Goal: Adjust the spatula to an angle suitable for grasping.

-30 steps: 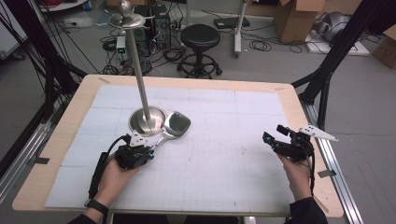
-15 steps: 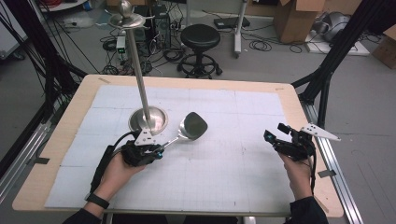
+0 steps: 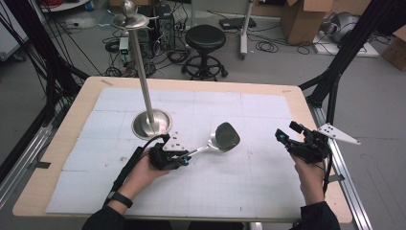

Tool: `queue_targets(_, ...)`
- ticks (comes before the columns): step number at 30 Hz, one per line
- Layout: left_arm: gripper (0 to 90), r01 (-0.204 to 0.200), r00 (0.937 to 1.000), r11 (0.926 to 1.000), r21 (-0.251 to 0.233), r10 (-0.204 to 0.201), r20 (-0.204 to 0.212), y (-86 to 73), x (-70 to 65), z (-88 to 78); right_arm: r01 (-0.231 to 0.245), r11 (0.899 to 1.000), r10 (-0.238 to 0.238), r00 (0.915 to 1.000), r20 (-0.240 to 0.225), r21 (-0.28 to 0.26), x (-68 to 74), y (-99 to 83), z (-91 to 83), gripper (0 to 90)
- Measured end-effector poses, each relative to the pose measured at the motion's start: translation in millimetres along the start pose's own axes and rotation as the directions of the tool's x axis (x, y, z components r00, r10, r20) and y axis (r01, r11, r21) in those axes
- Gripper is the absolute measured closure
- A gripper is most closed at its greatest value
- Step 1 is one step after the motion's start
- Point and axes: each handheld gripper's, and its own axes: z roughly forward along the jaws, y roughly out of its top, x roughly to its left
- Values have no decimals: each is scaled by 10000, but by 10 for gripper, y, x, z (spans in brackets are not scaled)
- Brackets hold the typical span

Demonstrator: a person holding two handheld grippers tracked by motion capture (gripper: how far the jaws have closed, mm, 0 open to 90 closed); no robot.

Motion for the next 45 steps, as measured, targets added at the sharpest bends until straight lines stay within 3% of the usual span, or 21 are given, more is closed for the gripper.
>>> queue_targets(9, 742, -524, 9963, 9985, -147, 533, 675, 215, -85, 253, -19, 10000, 18, 10000, -64, -97, -7, 42, -43, 196)
queue_targets(19, 742, -941, 9902, 9953, -237, 960, 1011, 311, -217, 528, 30, 9999, -32, 10000, -92, -167, -22, 59, -64, 198)
queue_targets(23, 746, -1228, 9837, 9918, -348, 1262, 1277, 386, -286, 612, 10, 9999, -12, 9999, -103, -138, -17, 57, -60, 198)
queue_targets(24, 771, -1503, 9819, 9877, -437, 1542, 1101, 405, -318, 615, 3, 9999, -5, 9999, -104, -131, -15, 57, -60, 198)
queue_targets(25, 856, -1618, 9841, 9851, -589, 1655, 641, 422, -335, 607, 11, 9999, -12, 9999, -121, -127, -17, 56, -60, 198)
queue_targets(26, 873, -1027, 9889, 9923, -687, 1093, 1008, 451, -277, 611, 13, 9999, -15, 9999, -109, -145, -17, 56, -58, 198)
queue_targets(27, 873, -836, 9876, 9939, -722, 923, 1271, 450, -251, 623, -23, 9999, 21, 9999, -136, -132, -15, 52, -55, 198)
queue_targets(28, 872, -1191, 9838, 9901, -745, 1278, 1258, 432, -266, 659, -38, 9999, 37, 9999, -136, -107, -12, 48, -51, 198)
queue_targets(29, 871, -1296, 9830, 9882, -813, 1388, 1198, 432, -273, 665, -3, 10000, 2, 9999, -144, -76, -9, 42, -44, 198)
queue_targets(31, 872, -1244, 9836, 9891, -789, 1333, 1211, 433, -269, 662, 31, 10000, -31, 9999, -154, -17, -6, 33, -33, 198)
queue_targets(39, 857, -1796, 9762, 9802, -831, 1880, 1079, 436, -349, 664, 9, 10000, -10, 9999, -126, -56, -14, 31, -50, 199)
queue_targets(42, 841, -2273, 9664, 9705, -801, 2350, 1044, 437, -390, 664, -71, 10000, 71, 9999, -101, -45, -17, 31, -54, 199)
queue_targets(45, 819, -2362, 9625, 9687, -764, 2441, 1186, 432, -417, 676, -41, 10000, 41, 9999, -139, 1, -12, 28, -46, 199)
